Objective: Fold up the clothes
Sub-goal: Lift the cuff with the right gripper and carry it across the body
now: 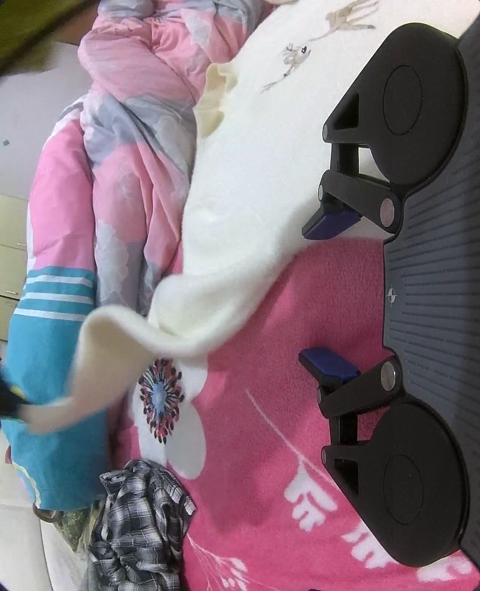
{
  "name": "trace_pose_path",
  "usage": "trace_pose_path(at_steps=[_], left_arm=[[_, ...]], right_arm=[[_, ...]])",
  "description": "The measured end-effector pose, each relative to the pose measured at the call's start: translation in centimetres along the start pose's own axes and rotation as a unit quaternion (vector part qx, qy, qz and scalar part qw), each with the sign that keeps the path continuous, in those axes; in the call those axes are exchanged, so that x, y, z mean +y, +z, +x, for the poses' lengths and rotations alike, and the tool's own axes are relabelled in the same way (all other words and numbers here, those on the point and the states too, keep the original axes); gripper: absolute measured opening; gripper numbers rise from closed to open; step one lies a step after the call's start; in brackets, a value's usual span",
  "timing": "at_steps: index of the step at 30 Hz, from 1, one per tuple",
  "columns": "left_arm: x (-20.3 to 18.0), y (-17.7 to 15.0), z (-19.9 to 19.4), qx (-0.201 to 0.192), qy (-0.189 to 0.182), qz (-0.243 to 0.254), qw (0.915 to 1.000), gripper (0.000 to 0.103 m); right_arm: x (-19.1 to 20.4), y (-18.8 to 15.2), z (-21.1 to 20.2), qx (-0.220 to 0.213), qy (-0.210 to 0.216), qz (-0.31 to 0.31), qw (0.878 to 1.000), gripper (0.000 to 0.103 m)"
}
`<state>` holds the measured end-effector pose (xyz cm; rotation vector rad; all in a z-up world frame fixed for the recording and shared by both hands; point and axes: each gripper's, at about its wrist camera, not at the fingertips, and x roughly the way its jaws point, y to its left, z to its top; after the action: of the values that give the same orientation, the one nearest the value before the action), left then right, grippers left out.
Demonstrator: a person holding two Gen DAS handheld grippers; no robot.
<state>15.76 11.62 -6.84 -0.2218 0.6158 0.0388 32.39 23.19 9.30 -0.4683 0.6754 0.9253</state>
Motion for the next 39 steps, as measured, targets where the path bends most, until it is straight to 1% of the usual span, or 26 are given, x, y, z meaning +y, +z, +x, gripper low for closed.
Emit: trace_pose_path(at_steps=[3,7,10,15,20,24,26,28,30,33,35,36,37,39], left_arm=[[0.2,0.0,0.1,0.001,-0.001,-0.002,1.0000,0.066],[0.4,0.3,0.4,0.004,-0.003,-0.006,1.0000,0.067],[0.4,0.3,0.4,0.004,-0.003,-0.006,1.0000,0.067],[0.5,0.3,0.5,0.003,-0.004,-0.010,0.9999,0.067],[0.4,0.3,0.6,0.004,-0.004,-0.012,0.9999,0.067],[0.4,0.3,0.6,0.003,-0.005,-0.012,0.9999,0.068],[0.4,0.3,0.7,0.003,-0.005,-0.012,0.9999,0.068],[0.5,0.3,0.7,0.002,-0.005,-0.012,0.9999,0.068],[0.5,0.3,0.7,0.001,-0.007,-0.012,0.9999,0.068],[0.7,0.3,0.6,0.001,-0.010,-0.014,0.9999,0.068],[0.8,0.2,0.6,0.000,-0.012,-0.014,0.9998,0.068],[0.8,0.2,0.6,0.000,-0.012,-0.014,0.9998,0.068],[0.9,0.1,0.5,0.000,-0.012,-0.015,0.9998,0.069],[1.0,0.2,0.3,0.000,-0.013,-0.020,0.9997,0.070]], right_arm=[[-0.8,3.0,-1.8,-0.038,0.019,0.041,0.998,0.002],[-0.4,5.5,-2.6,-0.059,0.054,0.070,0.994,0.002],[1.2,7.0,-2.2,-0.061,0.070,0.064,0.994,0.002],[4.5,8.9,0.4,-0.049,0.105,0.044,0.992,0.002],[7.9,9.1,2.5,-0.028,0.131,0.018,0.991,0.002],[10.7,8.0,5.5,0.003,0.155,0.008,0.988,0.001],[12.4,7.3,6.7,0.003,0.185,-0.006,0.983,0.000],[14.6,6.8,7.7,0.003,0.211,-0.032,0.977,0.000],[16.5,6.5,8.4,0.007,0.215,-0.060,0.975,0.000],[17.3,6.5,8.2,0.016,0.217,-0.066,0.974,0.001],[16.4,6.7,6.7,0.006,0.205,-0.067,0.976,0.001],[15.3,6.7,5.6,-0.002,0.196,-0.062,0.979,0.001],[14.2,6.7,4.4,-0.010,0.187,-0.056,0.981,0.001],[10.8,6.4,1.4,-0.027,0.151,-0.040,0.987,0.001]])
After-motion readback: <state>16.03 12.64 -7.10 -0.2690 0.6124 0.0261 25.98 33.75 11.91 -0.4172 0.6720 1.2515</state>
